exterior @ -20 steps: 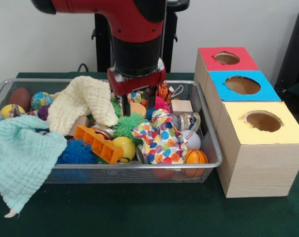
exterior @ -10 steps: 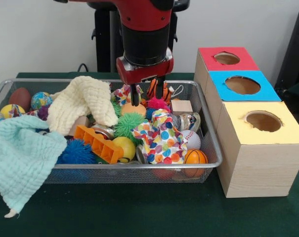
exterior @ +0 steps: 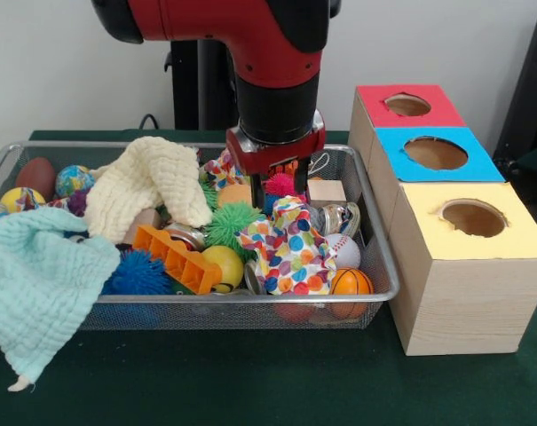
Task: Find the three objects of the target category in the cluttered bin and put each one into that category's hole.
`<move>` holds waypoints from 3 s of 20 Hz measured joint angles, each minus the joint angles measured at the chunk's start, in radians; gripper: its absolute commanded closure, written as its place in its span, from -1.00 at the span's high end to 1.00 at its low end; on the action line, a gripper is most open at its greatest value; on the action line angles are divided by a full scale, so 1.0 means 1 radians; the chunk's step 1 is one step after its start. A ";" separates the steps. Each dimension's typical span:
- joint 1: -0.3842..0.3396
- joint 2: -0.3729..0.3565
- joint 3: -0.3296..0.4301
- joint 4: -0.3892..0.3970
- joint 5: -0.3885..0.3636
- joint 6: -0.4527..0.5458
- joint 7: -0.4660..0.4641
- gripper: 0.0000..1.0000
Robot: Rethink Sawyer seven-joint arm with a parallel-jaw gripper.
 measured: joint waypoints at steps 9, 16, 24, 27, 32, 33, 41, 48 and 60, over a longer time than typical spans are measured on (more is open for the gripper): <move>0.006 0.027 0.000 -0.072 0.000 0.006 0.000 1.00; 0.032 0.043 0.000 -0.168 -0.001 0.072 0.000 1.00; 0.055 0.047 0.000 -0.252 0.000 0.115 0.000 1.00; 0.055 0.051 0.000 -0.267 -0.001 0.115 0.000 1.00; 0.052 0.079 0.000 -0.308 -0.001 0.115 0.000 1.00; 0.051 0.087 0.000 -0.315 -0.001 0.115 0.000 1.00; 0.034 0.127 0.000 -0.327 -0.001 0.115 0.000 1.00; 0.009 0.153 0.000 -0.327 -0.001 0.115 0.000 1.00; -0.011 0.190 0.000 -0.328 -0.005 0.115 0.000 1.00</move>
